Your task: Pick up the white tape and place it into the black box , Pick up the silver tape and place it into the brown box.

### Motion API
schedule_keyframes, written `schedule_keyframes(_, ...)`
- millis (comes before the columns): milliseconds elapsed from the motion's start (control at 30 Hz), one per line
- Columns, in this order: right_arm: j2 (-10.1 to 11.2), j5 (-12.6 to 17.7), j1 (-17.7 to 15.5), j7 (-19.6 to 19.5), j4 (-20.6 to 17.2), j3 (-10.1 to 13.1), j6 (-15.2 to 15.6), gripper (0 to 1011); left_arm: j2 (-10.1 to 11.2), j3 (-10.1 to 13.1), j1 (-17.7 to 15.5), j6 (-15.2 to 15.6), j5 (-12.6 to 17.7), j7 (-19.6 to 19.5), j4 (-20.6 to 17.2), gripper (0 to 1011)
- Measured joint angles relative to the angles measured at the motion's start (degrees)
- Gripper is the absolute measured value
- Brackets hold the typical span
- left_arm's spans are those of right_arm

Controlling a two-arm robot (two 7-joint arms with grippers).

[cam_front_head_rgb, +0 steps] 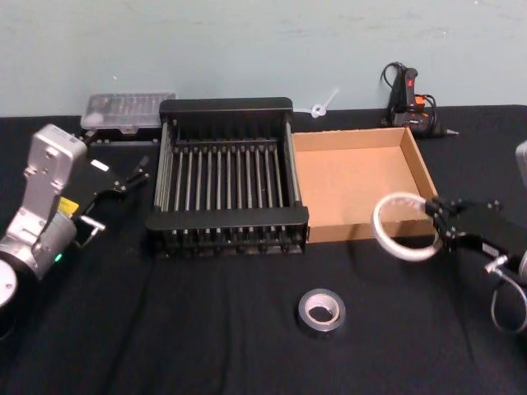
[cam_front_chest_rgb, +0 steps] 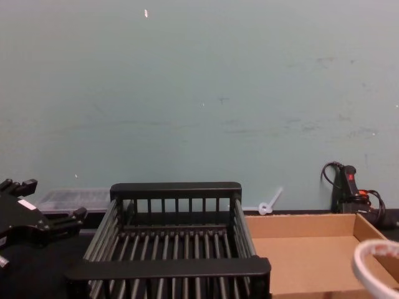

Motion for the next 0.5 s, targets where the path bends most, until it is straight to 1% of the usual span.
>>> schedule_keyframes(100, -0.53, -0.23, 1.57, -0.12, 0.58, -0.13, -0.47, 66, 0.00, 0.00, 0.00, 0.00, 0.00, 0.00, 0.00, 1001)
schedule_keyframes(167, -1.13, -0.59, 3.24, -0.19, 1.36, -0.51, -1.07, 65, 0.00, 0.00, 0.00, 0.00, 0.00, 0.00, 0.00, 1001)
schedule_keyframes(233, -1.30, -0.68, 3.70, -0.19, 1.59, -0.63, -1.22, 66, 0.00, 0.00, 0.00, 0.00, 0.00, 0.00, 0.00, 1001)
schedule_keyframes(333, -2.16, -1.22, 6.09, 0.04, 3.00, -1.43, -1.89, 65, 0.00, 0.00, 0.00, 0.00, 0.00, 0.00, 0.00, 1001)
schedule_keyframes(433, -2.64, -1.55, 7.35, 0.27, 3.89, -1.97, -2.20, 65, 0.00, 0.00, 0.00, 0.00, 0.00, 0.00, 0.00, 1001)
schedule_keyframes(467, -3.06, -1.82, 8.57, 0.55, 4.83, -2.54, -2.44, 65, 0.00, 0.00, 0.00, 0.00, 0.00, 0.00, 0.00, 1001)
schedule_keyframes(500, -3.21, -1.92, 9.03, 0.63, 5.22, -2.76, -2.50, 66, 0.00, 0.00, 0.00, 0.00, 0.00, 0.00, 0.00, 1001)
